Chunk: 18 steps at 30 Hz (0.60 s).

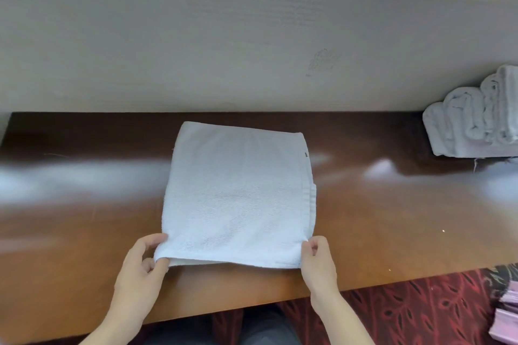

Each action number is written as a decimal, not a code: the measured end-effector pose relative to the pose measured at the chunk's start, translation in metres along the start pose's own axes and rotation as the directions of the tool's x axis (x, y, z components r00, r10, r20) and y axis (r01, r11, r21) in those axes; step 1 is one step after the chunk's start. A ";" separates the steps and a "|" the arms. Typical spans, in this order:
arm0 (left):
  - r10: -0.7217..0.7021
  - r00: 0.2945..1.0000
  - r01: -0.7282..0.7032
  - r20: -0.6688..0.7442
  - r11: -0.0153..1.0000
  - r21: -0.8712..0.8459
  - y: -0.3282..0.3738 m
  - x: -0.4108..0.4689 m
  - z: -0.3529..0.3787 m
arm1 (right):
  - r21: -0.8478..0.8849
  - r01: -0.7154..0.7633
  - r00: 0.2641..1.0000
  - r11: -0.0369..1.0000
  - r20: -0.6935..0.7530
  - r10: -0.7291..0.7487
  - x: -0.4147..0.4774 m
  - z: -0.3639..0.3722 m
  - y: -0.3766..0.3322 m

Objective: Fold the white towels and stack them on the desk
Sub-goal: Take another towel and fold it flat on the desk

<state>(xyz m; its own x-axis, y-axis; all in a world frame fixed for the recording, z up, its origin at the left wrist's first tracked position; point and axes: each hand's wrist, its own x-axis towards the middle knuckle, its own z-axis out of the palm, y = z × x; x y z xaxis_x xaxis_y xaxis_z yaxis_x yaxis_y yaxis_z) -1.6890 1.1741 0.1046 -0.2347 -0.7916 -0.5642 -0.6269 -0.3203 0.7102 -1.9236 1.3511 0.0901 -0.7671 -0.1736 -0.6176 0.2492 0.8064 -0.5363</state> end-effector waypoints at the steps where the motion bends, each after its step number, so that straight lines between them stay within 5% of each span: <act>1: -0.018 1.000 0.018 0.013 1.000 -0.014 0.000 0.000 0.000 | 0.012 0.021 1.000 1.000 -0.014 -0.020 0.000 0.001 -0.002; 4: -0.068 0.997 0.069 0.022 0.996 -0.060 0.001 -0.001 0.000 | 0.159 -0.002 0.998 0.987 -0.060 0.012 -0.001 0.008 -0.007; 9: -0.126 0.991 0.130 0.038 0.985 -0.117 0.003 -0.002 -0.005 | 0.378 -0.065 0.991 0.923 0.136 0.014 -0.009 0.014 -0.018; 14: -0.043 0.989 0.030 0.140 0.995 0.095 0.011 0.003 -0.033 | 0.278 -0.021 0.997 0.960 0.081 -0.002 -0.016 -0.012 -0.029; 18: 0.117 0.976 -0.169 0.186 0.941 0.292 0.030 -0.001 -0.055 | 0.191 -0.024 0.974 0.981 0.226 -0.020 -0.023 -0.044 -0.034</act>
<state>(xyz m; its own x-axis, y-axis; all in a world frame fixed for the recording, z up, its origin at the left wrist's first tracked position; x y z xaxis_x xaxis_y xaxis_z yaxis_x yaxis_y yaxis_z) -1.6662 1.1363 0.1495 -0.4404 -0.7131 -0.5455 -0.7677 -0.0159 0.6406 -1.9402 1.3524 0.1480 -0.6185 -0.3132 -0.7207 0.3763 0.6872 -0.6215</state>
